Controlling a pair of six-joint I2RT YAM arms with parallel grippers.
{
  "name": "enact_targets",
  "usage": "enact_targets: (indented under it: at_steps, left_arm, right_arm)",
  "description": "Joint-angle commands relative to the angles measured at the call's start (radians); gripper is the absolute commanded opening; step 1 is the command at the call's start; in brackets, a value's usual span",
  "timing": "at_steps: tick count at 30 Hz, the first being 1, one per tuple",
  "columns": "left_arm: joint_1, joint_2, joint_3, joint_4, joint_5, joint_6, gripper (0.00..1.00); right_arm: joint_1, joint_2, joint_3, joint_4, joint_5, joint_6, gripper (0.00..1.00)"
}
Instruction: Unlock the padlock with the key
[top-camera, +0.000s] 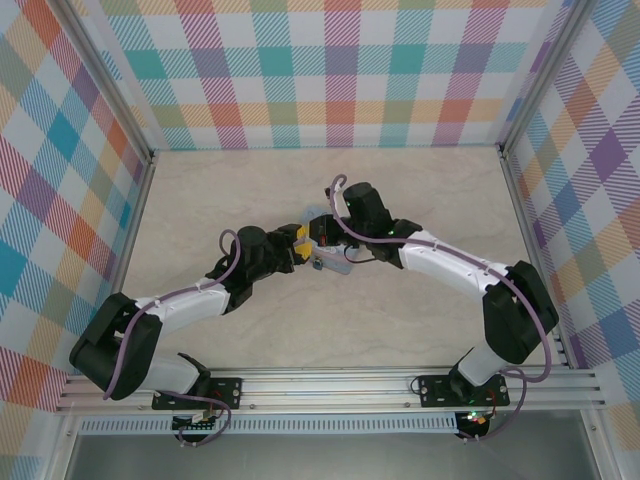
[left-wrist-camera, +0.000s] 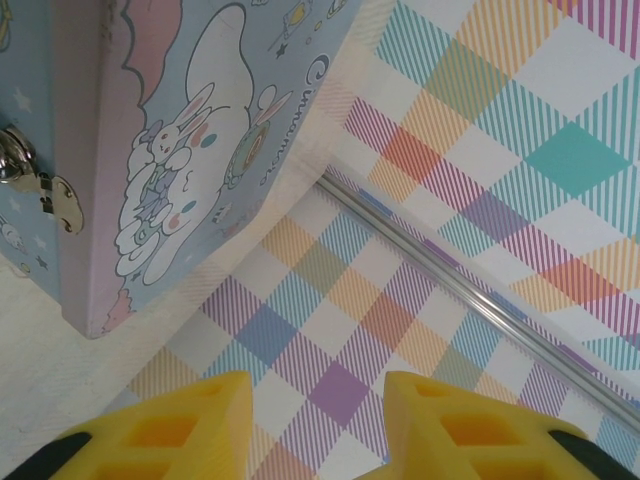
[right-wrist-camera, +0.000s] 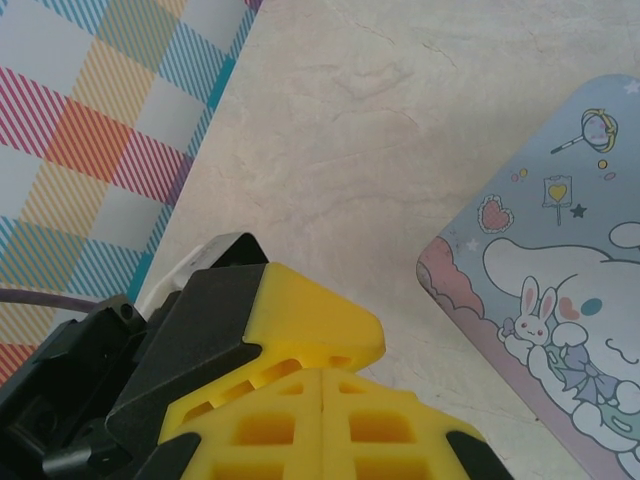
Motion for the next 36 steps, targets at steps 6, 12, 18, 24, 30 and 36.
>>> enact_targets:
  at_steps: [6,12,18,24,30,36]
  left_arm:
    - [-0.014,0.004,0.012,0.049,-0.015,-0.148,0.24]
    - [-0.013,0.008,0.014,0.038,-0.016,-0.132,0.11]
    - [-0.013,0.015,0.028,0.018,-0.011,-0.081,0.00]
    - [-0.013,0.001,0.084,-0.092,-0.057,0.173,0.00]
    - [-0.013,-0.030,0.192,-0.156,-0.101,0.717,0.00]
    - [-0.018,-0.039,0.237,-0.061,0.022,1.084,0.00]
  right_arm:
    - [0.009,-0.015,-0.021,0.000,-0.002,0.003,0.03]
    - [0.009,-0.036,-0.034,-0.018,0.017,-0.006,0.03]
    - [0.008,-0.055,-0.054,-0.022,0.032,-0.008,0.03]
    - [-0.003,-0.087,-0.076,-0.020,0.014,-0.004,0.06]
    - [-0.097,-0.167,-0.200,0.149,-0.186,0.060,0.40]
    - [-0.180,-0.184,-0.310,0.440,-0.465,0.217,0.52]
